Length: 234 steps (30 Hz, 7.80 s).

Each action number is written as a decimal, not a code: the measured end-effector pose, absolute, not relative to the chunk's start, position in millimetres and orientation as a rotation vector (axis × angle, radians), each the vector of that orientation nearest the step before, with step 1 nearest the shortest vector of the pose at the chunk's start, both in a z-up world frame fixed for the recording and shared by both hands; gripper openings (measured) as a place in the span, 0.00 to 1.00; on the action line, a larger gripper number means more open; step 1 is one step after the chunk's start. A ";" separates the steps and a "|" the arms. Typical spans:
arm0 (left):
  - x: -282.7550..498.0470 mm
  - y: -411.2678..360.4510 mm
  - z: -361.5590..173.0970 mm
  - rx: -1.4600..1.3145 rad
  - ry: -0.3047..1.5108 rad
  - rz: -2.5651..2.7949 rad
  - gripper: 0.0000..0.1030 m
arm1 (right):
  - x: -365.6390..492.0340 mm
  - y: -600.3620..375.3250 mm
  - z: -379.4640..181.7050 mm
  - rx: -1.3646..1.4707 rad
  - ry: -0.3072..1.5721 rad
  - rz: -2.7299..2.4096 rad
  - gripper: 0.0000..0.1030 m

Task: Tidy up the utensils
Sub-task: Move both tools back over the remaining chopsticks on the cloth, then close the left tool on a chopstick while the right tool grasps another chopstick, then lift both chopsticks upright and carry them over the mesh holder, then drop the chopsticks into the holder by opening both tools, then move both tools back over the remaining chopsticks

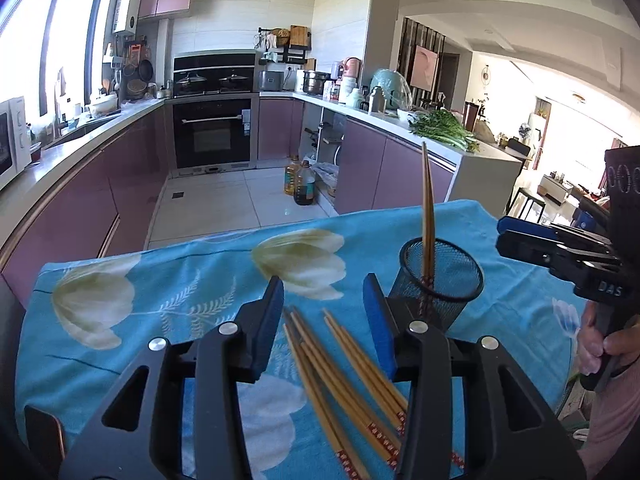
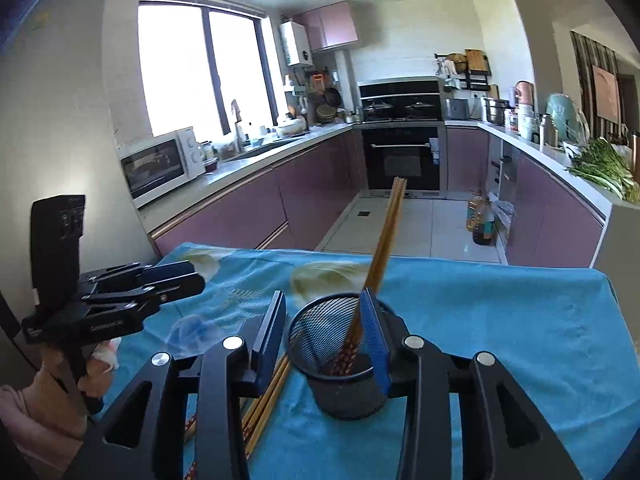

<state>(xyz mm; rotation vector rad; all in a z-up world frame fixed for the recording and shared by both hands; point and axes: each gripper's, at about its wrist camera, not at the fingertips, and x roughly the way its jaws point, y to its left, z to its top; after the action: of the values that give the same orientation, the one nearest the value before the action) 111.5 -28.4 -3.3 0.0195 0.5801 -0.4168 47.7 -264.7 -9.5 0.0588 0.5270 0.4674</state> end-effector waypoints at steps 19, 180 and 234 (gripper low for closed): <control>105.0 -16.8 -107.1 0.046 0.868 -0.379 0.39 | 47.6 -213.4 -109.7 0.040 0.858 0.521 0.34; 186.0 -134.3 -4.0 0.122 0.745 -0.654 0.23 | 131.5 -290.1 -33.4 0.150 0.698 0.378 0.12; 110.4 -36.9 -121.5 0.096 0.921 -0.438 0.37 | 54.1 -213.4 -109.6 0.064 0.883 0.570 0.30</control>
<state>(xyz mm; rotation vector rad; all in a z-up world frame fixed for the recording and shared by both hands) 110.4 -36.9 -121.5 0.0960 0.9208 -0.4384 54.1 -213.4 -109.6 0.0643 0.8833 0.5696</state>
